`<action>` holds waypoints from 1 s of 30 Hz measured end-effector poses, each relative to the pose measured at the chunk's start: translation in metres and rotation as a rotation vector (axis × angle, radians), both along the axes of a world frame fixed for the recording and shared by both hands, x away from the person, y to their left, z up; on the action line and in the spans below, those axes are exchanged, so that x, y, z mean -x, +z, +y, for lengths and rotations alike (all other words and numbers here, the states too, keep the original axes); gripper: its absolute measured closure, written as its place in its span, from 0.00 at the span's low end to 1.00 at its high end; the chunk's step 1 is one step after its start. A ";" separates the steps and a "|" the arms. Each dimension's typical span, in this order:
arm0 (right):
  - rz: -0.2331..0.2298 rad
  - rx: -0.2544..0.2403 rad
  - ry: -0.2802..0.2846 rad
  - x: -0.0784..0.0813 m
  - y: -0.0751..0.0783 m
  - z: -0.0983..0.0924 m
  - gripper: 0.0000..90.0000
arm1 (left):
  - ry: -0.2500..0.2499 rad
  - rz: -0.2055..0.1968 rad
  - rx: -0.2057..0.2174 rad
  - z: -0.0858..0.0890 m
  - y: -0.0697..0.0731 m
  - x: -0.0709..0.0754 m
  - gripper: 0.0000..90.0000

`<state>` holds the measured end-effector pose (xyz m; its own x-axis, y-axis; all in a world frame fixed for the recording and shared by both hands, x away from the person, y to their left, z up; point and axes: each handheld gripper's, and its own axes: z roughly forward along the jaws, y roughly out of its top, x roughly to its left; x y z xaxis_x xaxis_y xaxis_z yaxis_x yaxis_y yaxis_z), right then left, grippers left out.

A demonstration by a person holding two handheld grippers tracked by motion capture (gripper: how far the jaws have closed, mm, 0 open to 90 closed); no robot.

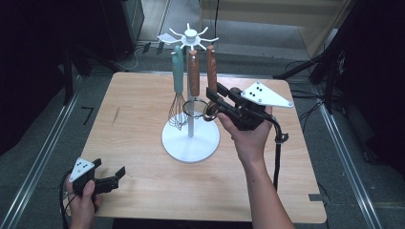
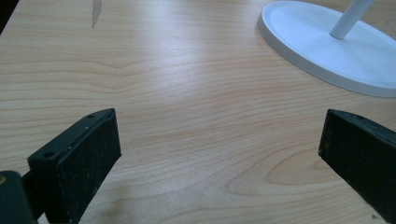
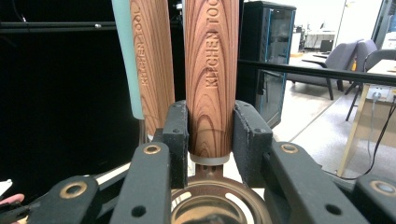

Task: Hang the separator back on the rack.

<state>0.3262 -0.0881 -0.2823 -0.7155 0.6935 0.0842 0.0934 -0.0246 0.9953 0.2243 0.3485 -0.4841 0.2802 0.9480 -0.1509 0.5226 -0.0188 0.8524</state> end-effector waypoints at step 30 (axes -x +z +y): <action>0.057 0.003 -0.051 0.011 -0.031 -0.016 0.21 | -0.002 0.001 -0.009 -0.001 0.000 0.000 0.00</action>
<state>0.3151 -0.1043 -0.3133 -0.6731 0.7294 0.1219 0.1487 -0.0279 0.9885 0.2241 0.3476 -0.4840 0.2816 0.9490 -0.1421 0.5230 -0.0277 0.8519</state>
